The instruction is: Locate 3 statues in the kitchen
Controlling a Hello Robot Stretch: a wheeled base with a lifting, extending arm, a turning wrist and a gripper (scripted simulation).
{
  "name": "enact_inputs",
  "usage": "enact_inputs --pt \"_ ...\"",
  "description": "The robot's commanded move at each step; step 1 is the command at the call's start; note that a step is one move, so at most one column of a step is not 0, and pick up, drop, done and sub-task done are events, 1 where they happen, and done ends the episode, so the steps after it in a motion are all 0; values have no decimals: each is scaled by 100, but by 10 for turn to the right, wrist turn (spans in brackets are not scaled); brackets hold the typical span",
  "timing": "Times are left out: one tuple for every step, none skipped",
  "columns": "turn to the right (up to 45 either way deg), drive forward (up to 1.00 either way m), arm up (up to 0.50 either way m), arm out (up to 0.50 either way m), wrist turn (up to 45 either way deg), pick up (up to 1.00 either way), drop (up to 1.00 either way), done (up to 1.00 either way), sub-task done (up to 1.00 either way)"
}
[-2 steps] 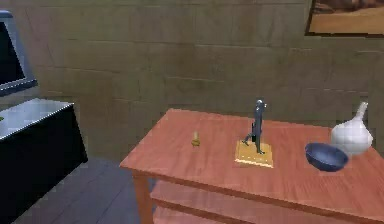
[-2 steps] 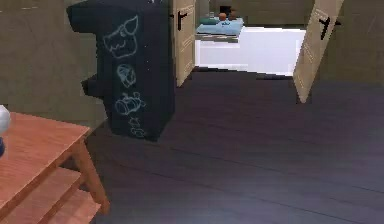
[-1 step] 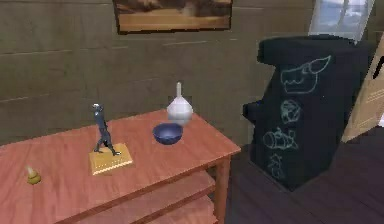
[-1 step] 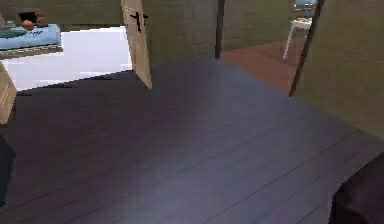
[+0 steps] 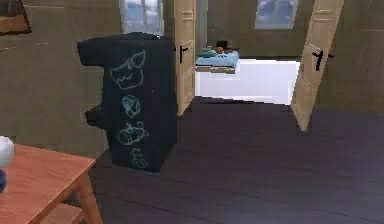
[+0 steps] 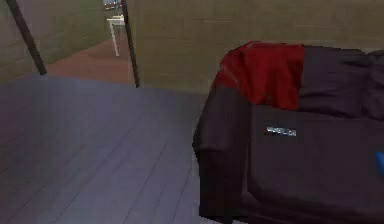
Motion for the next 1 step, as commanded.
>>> enact_inputs --pt "420 0 0 0 0 0 0 0 0"
